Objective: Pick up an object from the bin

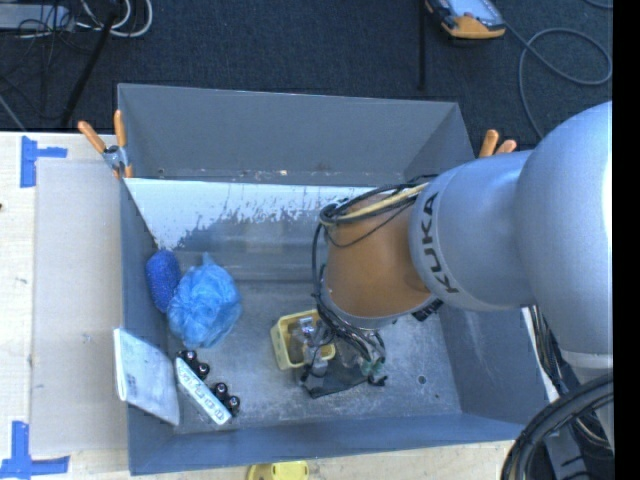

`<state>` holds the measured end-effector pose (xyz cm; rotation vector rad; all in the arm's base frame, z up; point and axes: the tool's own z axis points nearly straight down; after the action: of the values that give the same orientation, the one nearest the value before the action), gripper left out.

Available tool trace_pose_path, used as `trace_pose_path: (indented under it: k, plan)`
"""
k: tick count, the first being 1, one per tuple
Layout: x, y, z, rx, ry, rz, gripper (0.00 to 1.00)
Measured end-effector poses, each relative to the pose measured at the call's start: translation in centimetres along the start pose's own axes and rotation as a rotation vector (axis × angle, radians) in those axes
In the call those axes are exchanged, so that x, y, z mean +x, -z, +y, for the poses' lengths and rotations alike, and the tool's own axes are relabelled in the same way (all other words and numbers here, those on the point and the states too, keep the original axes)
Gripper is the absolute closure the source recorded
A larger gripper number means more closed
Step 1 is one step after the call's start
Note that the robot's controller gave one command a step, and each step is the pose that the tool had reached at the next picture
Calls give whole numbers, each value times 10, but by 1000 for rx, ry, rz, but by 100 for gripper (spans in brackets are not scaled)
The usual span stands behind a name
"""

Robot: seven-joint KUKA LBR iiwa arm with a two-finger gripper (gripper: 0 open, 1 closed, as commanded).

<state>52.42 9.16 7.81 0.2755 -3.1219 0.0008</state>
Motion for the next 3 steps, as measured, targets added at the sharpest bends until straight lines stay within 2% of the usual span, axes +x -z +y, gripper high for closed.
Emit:
trace_pose_path:
  k: [1,2,3]
  plan:
    - [-7,-3,-8,-9,12,10,100]
    - [-13,21,11,0,22,-4,100]
    - [-26,26,23,-2,40,-13,100]
